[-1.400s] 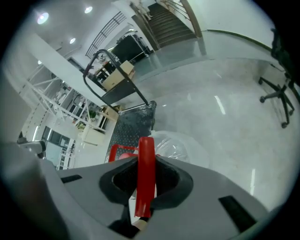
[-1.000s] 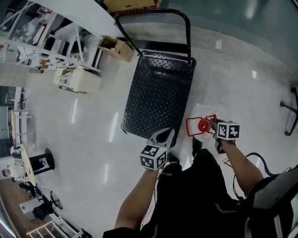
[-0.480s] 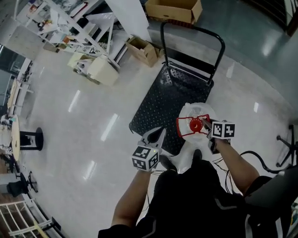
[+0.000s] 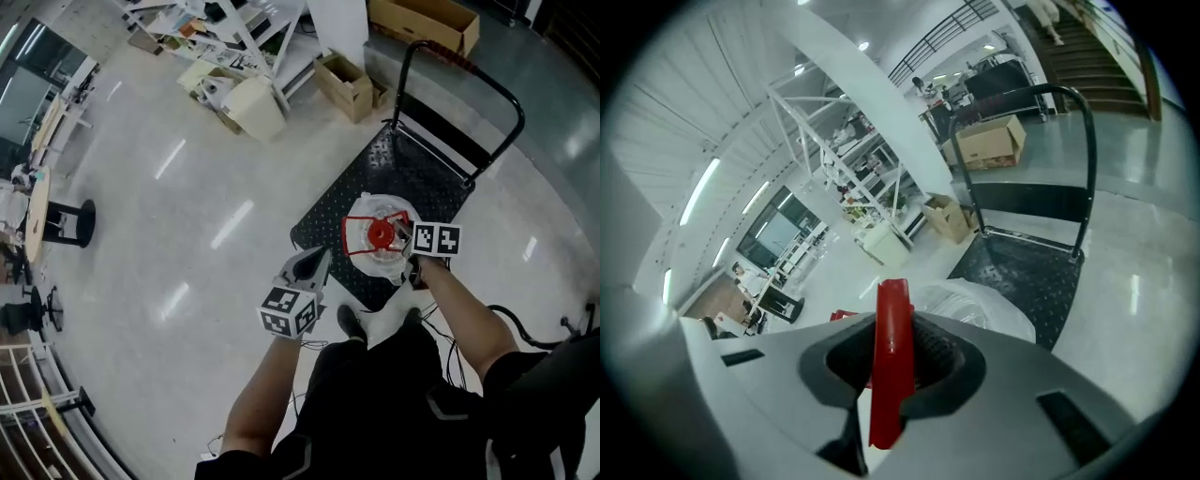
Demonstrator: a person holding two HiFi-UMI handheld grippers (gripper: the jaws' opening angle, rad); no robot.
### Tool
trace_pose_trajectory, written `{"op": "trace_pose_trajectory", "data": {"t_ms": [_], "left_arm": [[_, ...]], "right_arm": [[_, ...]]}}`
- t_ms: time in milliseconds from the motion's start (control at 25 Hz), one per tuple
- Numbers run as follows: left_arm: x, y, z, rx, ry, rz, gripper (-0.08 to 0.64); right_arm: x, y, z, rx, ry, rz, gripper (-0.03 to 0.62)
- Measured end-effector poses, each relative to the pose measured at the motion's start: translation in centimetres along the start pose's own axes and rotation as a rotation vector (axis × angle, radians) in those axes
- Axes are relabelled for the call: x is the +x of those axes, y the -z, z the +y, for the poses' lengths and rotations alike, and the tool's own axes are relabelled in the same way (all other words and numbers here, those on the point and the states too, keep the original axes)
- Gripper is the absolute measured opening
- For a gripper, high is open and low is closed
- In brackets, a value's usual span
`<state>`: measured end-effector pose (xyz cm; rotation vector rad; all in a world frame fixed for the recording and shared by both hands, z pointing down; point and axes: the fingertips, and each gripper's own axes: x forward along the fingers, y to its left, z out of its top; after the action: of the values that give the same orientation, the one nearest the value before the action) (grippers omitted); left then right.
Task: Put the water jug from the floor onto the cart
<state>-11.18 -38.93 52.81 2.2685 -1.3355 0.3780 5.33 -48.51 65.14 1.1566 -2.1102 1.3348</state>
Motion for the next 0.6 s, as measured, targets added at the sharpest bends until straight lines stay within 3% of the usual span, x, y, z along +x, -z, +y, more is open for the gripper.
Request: {"op": "trace_pose_trajectory", "data": {"t_ms": [320,600], "left_arm": [[-4.6,1.3,5.9,-0.054,-0.079,-0.011,0.002],[-6.9,2.9,9.1,-0.084,-0.121,0.002,0.0]], "right_arm": [[9.8,2.2,6.9,-0.04,-0.055,0.095,0.06],[13.8,3.9,8.8,-0.065,-0.059,0.141,0.06]]}}
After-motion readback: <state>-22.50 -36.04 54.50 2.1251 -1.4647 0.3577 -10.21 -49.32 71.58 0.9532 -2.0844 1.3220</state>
